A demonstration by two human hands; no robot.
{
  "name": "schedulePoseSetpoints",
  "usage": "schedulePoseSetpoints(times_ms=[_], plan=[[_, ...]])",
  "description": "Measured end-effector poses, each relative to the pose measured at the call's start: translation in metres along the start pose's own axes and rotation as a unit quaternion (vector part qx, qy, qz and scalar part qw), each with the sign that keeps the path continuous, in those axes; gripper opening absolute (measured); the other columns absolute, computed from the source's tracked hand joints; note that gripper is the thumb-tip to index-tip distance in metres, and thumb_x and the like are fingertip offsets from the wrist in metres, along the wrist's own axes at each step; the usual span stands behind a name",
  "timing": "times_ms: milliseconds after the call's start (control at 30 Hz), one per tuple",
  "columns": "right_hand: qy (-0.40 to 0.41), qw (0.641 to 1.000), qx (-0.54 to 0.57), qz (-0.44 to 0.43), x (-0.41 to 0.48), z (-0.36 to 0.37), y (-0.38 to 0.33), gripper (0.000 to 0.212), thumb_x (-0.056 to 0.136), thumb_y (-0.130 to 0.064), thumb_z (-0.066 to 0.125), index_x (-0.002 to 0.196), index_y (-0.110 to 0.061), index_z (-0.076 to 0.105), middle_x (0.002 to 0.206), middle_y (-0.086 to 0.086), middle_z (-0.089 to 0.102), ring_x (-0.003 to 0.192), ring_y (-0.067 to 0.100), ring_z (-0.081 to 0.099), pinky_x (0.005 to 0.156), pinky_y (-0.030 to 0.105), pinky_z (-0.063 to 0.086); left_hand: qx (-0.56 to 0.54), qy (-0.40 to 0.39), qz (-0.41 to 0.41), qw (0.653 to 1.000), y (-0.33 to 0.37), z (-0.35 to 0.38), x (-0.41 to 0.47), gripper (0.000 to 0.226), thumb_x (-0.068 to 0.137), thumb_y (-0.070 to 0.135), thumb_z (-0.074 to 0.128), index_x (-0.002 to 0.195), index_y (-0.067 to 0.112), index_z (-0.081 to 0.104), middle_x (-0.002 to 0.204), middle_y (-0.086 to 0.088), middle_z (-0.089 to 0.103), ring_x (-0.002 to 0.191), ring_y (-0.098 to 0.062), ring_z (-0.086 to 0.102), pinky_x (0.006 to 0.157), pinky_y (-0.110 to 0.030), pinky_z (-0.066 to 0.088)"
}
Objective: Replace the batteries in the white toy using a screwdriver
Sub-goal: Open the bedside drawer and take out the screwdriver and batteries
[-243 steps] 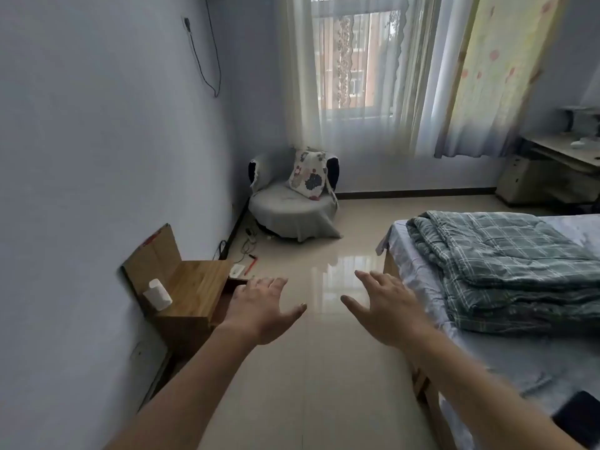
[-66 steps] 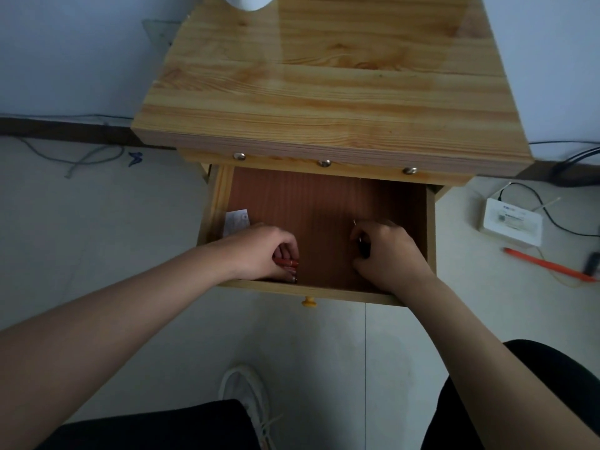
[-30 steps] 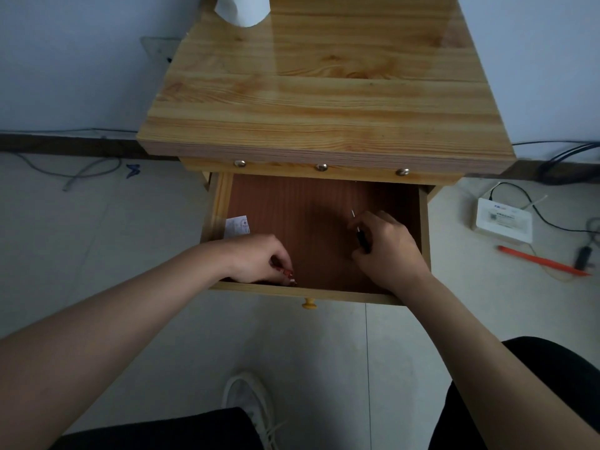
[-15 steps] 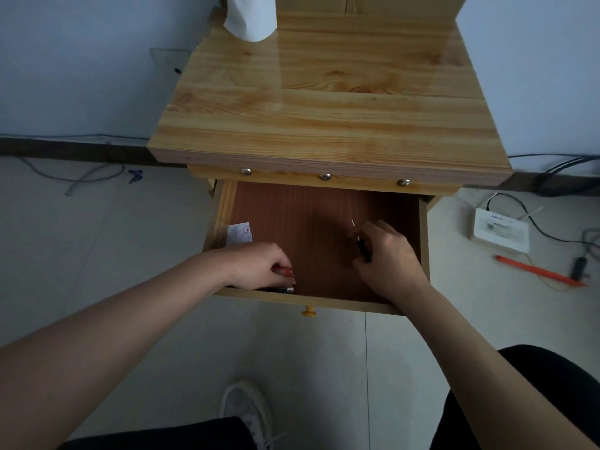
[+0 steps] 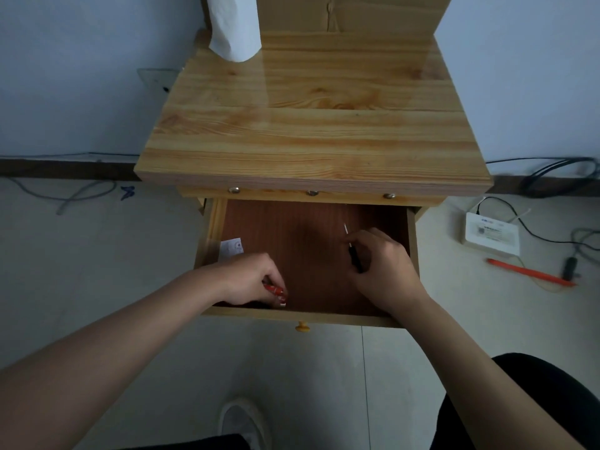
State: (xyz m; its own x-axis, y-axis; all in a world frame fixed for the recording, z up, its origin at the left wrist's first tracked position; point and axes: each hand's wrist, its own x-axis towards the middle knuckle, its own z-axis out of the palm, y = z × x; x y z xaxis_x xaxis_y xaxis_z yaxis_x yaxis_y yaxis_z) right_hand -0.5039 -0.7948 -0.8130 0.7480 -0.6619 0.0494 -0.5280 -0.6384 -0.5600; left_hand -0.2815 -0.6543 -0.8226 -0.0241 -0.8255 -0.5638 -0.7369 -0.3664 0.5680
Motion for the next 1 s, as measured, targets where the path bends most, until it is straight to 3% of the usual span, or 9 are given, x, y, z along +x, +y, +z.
schedulePoseSetpoints(times_ms=[133, 333, 467, 567, 667, 800, 933, 1000], plan=[[-0.008, 1.000, 0.016, 0.005, -0.002, -0.013, -0.004, 0.041, 0.076, -0.007, 0.075, 0.115, -0.019, 0.069, 0.104, -0.005, 0.062, 0.085, 0.010, 0.062, 0.066, 0.001, 0.040, -0.002, 0.021, -0.011, 1.000, 0.010, -0.008, -0.001, 0.021, 0.083, 0.036, 0.079, 0.103, 0.032, 0.078, 0.099, 0.020, 0.074, 0.092, 0.003, 0.066, 0.089, -0.033, 0.055], [-0.034, 0.998, 0.032, 0.038, -0.016, -0.054, -0.027, 0.047, 0.072, -0.004, 0.073, 0.116, -0.019, 0.069, 0.108, -0.005, 0.063, 0.084, 0.005, 0.057, 0.067, -0.004, 0.037, -0.108, 0.178, 0.001, 0.978, 0.060, -0.040, -0.025, 0.022, 0.082, 0.034, 0.079, 0.104, 0.035, 0.078, 0.101, 0.022, 0.074, 0.094, 0.008, 0.065, 0.088, -0.018, 0.051], [-0.049, 0.995, 0.066, 0.065, -0.028, -0.113, -0.062, 0.053, 0.070, -0.004, 0.072, 0.120, -0.021, 0.067, 0.109, -0.007, 0.061, 0.087, 0.006, 0.060, 0.076, 0.007, 0.048, -0.152, 0.227, -0.011, 0.962, 0.109, -0.058, -0.069, 0.022, 0.081, 0.034, 0.080, 0.103, 0.033, 0.078, 0.099, 0.019, 0.075, 0.092, 0.006, 0.067, 0.086, -0.023, 0.054], [-0.028, 0.992, 0.097, 0.082, -0.034, -0.178, -0.100, 0.056, 0.069, -0.003, 0.069, 0.121, -0.025, 0.067, 0.107, -0.010, 0.060, 0.087, 0.007, 0.060, 0.077, 0.022, 0.056, -0.197, 0.252, -0.013, 0.948, 0.159, -0.085, -0.110, 0.021, 0.081, 0.032, 0.081, 0.102, 0.033, 0.079, 0.090, 0.020, 0.076, 0.084, 0.006, 0.069, 0.077, -0.020, 0.052], [0.003, 0.988, 0.125, 0.093, -0.041, -0.255, -0.137, 0.057, 0.072, -0.001, 0.068, 0.123, -0.027, 0.066, 0.109, -0.014, 0.059, 0.091, 0.007, 0.061, 0.080, 0.026, 0.058, -0.220, 0.267, -0.011, 0.938, 0.224, -0.120, -0.153, 0.023, 0.081, 0.033, 0.080, 0.103, 0.032, 0.079, 0.090, 0.019, 0.076, 0.086, 0.005, 0.069, 0.075, -0.014, 0.046], [0.043, 0.978, 0.168, 0.118, -0.058, -0.366, -0.185, 0.058, 0.077, 0.001, 0.068, 0.126, -0.029, 0.063, 0.114, -0.016, 0.057, 0.095, 0.004, 0.061, 0.079, 0.021, 0.058, -0.253, 0.291, -0.006, 0.923, 0.320, -0.172, -0.213, 0.023, 0.081, 0.035, 0.080, 0.104, 0.033, 0.078, 0.098, 0.021, 0.075, 0.093, 0.007, 0.067, 0.080, -0.015, 0.050], [0.099, 0.967, 0.195, 0.129, -0.088, -0.478, -0.231, 0.060, 0.079, 0.005, 0.067, 0.128, -0.029, 0.062, 0.113, -0.016, 0.056, 0.098, 0.001, 0.061, 0.079, 0.013, 0.056, -0.254, 0.298, 0.023, 0.920, 0.421, -0.219, -0.270, 0.022, 0.082, 0.034, 0.079, 0.104, 0.035, 0.078, 0.096, 0.023, 0.075, 0.087, 0.008, 0.067, 0.062, -0.014, 0.047], [0.123, 0.964, 0.196, 0.133, -0.108, -0.528, -0.249, 0.063, 0.078, 0.006, 0.068, 0.129, -0.031, 0.062, 0.114, -0.015, 0.057, 0.099, 0.002, 0.062, 0.081, 0.014, 0.056, -0.250, 0.294, 0.057, 0.921, 0.470, -0.239, -0.293, 0.022, 0.082, 0.030, 0.079, 0.104, 0.034, 0.078, 0.097, 0.024, 0.074, 0.090, 0.008, 0.067, 0.070, -0.014, 0.052]])
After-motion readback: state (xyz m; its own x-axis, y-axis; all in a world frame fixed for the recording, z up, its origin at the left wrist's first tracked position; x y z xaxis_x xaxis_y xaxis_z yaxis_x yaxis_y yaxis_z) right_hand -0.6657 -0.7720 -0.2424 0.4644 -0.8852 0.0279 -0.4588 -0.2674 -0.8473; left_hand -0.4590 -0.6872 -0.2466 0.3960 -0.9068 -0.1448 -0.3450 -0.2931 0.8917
